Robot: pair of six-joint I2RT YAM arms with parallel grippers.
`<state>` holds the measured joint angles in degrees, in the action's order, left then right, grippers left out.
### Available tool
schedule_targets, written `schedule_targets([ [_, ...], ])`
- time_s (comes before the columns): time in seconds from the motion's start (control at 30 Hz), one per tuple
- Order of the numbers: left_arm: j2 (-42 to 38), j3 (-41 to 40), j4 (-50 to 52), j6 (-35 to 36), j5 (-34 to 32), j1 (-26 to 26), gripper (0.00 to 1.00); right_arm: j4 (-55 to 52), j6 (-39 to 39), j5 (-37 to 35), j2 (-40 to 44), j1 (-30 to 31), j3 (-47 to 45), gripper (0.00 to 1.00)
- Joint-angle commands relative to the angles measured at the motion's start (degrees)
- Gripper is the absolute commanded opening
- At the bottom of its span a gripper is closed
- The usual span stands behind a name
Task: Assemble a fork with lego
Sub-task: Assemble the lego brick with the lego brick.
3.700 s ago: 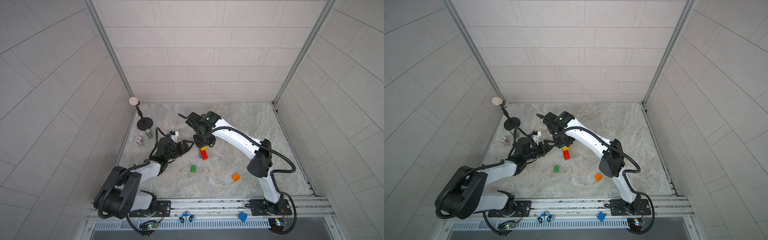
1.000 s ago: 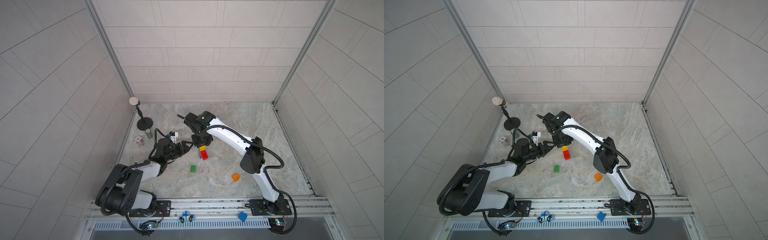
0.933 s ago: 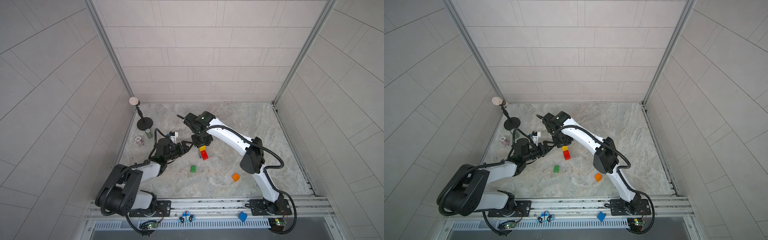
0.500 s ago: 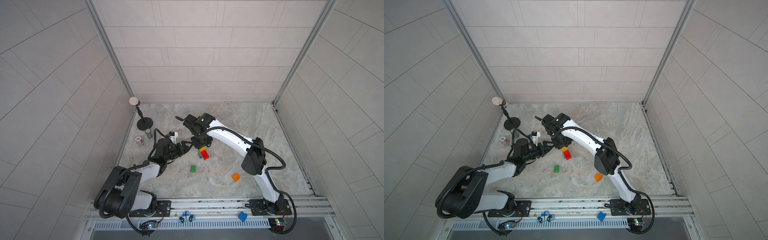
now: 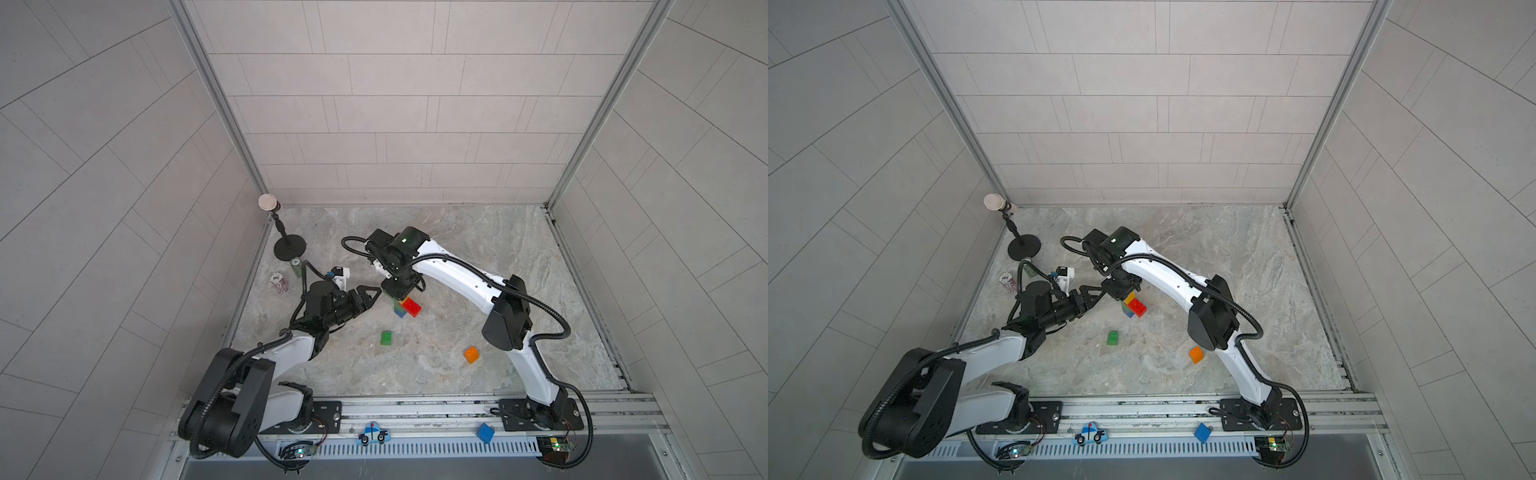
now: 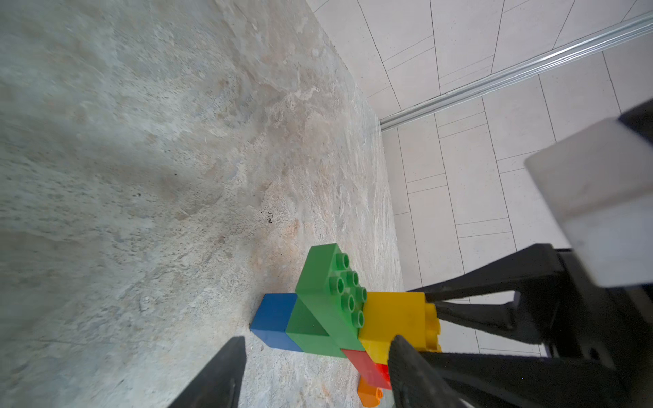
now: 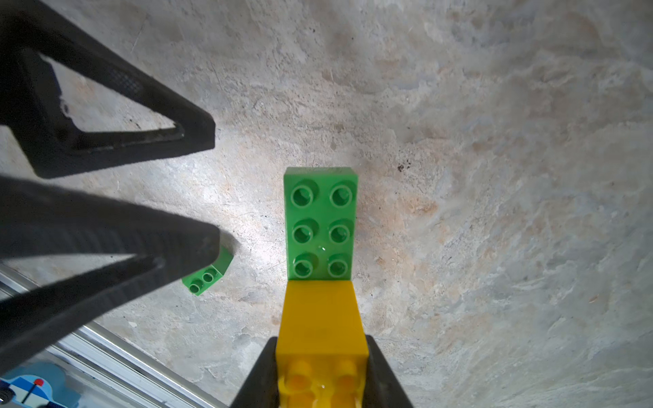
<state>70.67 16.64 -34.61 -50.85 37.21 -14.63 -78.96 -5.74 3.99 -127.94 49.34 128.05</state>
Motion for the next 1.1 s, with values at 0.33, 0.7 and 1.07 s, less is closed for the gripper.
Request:
schedule_targets([
  [0.33,-5.81,-0.33,8.03,3.21,-0.7,0.68,0.68,-4.31,7.24,3.17,-5.56,0.89,-0.07,0.14],
  [0.7,-8.06,-0.21,10.43,3.51,-1.31,0.72,0.68,-4.21,5.5,5.21,-4.3,0.34,4.84,0.74],
  [1.07,-16.47,1.83,21.99,6.41,-7.4,0.92,0.76,2.62,1.99,5.24,3.64,-1.24,4.61,0.95],
])
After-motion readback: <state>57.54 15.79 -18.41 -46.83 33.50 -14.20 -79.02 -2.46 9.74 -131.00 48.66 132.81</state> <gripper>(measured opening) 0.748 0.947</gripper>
